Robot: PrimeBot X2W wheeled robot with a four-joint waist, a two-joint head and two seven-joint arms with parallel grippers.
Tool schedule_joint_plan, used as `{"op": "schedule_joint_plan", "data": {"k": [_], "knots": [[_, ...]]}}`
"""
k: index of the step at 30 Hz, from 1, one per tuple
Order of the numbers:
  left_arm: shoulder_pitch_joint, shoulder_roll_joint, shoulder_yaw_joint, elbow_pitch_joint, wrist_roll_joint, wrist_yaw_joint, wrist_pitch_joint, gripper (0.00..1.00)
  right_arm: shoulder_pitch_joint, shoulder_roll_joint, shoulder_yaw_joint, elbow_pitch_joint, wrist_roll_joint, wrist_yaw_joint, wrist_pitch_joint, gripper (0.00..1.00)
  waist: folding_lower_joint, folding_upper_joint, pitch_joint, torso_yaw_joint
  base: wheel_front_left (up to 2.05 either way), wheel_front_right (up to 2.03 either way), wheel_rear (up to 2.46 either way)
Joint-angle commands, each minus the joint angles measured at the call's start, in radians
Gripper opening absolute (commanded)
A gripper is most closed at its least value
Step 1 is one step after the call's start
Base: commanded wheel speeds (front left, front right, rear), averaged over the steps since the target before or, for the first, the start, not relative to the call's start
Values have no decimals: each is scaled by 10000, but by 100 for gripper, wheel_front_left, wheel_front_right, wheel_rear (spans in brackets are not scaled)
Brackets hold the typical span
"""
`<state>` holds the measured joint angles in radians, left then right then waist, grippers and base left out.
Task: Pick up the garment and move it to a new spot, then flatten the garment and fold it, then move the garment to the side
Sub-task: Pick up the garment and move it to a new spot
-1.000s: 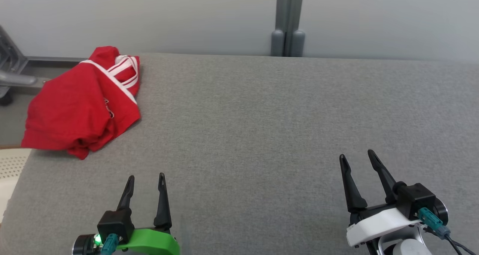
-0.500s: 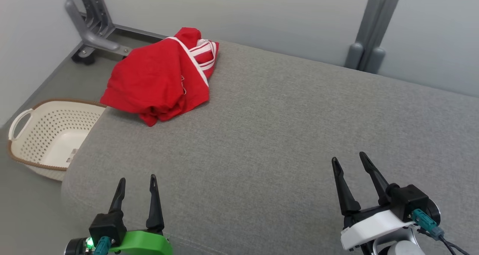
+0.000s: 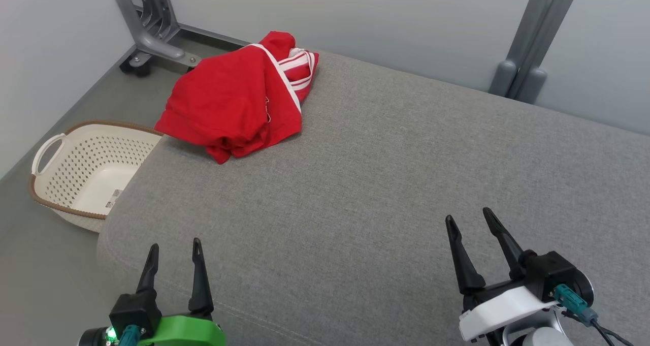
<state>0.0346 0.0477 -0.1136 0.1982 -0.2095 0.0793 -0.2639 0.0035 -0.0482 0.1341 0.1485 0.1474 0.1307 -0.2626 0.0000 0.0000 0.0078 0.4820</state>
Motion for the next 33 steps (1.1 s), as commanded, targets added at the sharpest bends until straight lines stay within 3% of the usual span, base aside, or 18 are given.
{"op": "schedule_joint_plan", "data": {"k": [1,8,16,21,25,33], "knots": [[-111,49,83,-73,51,28,-9,100,-33,-38,-35,-7,-84,1,-35,100,0,0,143,-146,0,0,0],[-1278,600,676,-359,455,-184,-10,100,-321,-40,-92,-187,-556,1,-35,100,0,0,837,-612,0,0,0],[-4713,2258,1190,41,682,-909,314,100,-966,-40,-134,-422,-1343,-1,-35,100,0,0,2149,-1356,0,0,0],[-6881,2980,1192,1181,397,-1456,1504,100,-1467,-41,-113,-554,-1903,-1,-35,100,0,0,3182,-1903,0,0,0],[-8020,3445,1216,2506,292,-1594,2260,100,-1739,-38,-130,-669,-2250,-1,-35,100,0,0,3904,-2308,0,0,0],[-8857,3501,1083,5185,-216,-1828,3679,100,-2010,-31,-379,-1031,-2697,-1,-35,100,0,0,5027,-2759,0,0,0]]}}
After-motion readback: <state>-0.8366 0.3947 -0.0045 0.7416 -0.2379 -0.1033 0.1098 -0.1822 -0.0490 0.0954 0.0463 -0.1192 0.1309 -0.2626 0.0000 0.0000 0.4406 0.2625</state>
